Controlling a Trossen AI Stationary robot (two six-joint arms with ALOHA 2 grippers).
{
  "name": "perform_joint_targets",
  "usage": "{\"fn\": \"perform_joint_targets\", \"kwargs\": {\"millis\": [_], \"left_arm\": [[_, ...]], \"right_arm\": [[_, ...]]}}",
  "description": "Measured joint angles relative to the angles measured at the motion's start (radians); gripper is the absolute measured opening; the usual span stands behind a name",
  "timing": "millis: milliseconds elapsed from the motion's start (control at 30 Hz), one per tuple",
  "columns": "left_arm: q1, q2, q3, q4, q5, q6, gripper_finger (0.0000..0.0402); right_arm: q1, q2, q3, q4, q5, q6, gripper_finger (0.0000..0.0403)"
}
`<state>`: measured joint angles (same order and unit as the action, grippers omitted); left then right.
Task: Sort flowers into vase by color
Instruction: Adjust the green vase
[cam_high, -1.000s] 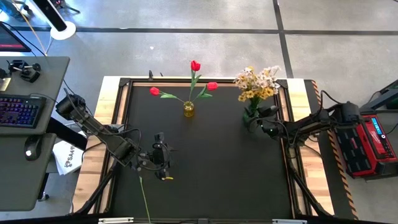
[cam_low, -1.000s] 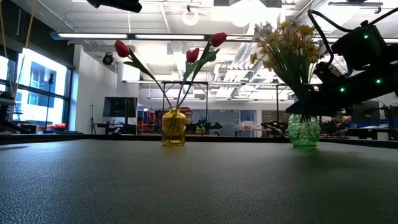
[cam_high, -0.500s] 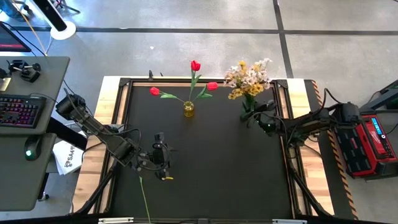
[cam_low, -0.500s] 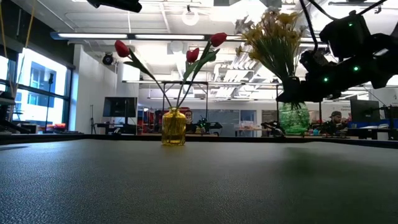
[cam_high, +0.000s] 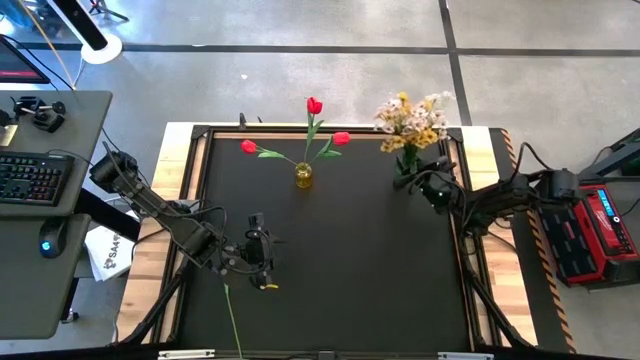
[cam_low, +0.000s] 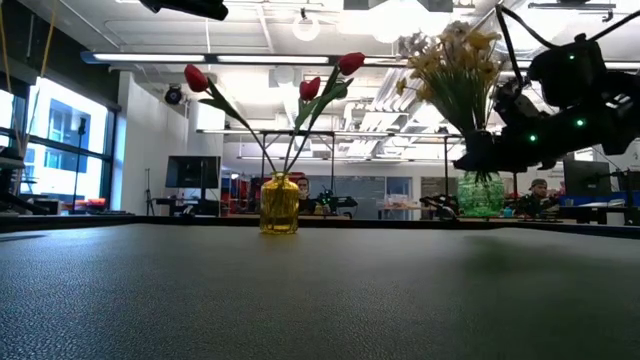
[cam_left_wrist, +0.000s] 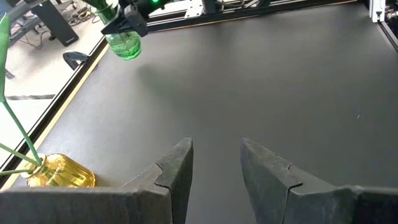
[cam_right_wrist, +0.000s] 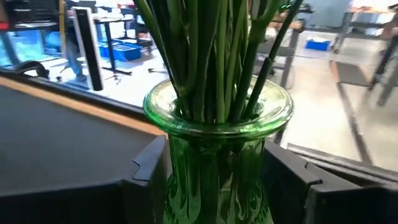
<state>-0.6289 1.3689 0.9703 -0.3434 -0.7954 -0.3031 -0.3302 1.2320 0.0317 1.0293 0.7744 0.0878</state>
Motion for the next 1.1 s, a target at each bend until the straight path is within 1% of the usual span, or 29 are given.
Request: {"fn": "perform_joint_targets", "kwargs": {"millis": [100, 333, 467, 567, 700, 967, 1100], "left_arm": [[0.000, 0.000, 0.000, 0.000, 0.000, 0.000, 0.0121], [0.000, 0.000, 0.000, 0.000, 0.000, 0.000, 0.0121], [0.000, 0.000, 0.000, 0.000, 0.000, 0.000, 0.0121], [0.000, 0.000, 0.000, 0.000, 0.000, 0.000, 0.0121], [0.000, 0.000, 0.000, 0.001, 0.000, 0.000, 0.0121], [0.000, 0.000, 0.000, 0.001, 0.000, -0.001, 0.0121], [0.000, 0.000, 0.000, 0.001, 0.000, -0.006, 0.0121]], "right_arm": [[0.008, 0.000, -0.019, 0.000, -0.024, 0.009, 0.0168], [0.012, 0.006, -0.023, -0.046, -0.033, 0.043, 0.0168], [0.012, 0.028, -0.023, -0.055, -0.048, 0.048, 0.0169], [0.012, 0.049, -0.023, -0.062, -0.045, 0.085, 0.0171], [0.012, 0.077, -0.023, -0.072, -0.040, 0.121, 0.0194], [0.012, 0.087, -0.023, -0.089, -0.077, 0.087, 0.0259], [0.012, 0.087, -0.023, -0.088, -0.081, 0.106, 0.0273]]}}
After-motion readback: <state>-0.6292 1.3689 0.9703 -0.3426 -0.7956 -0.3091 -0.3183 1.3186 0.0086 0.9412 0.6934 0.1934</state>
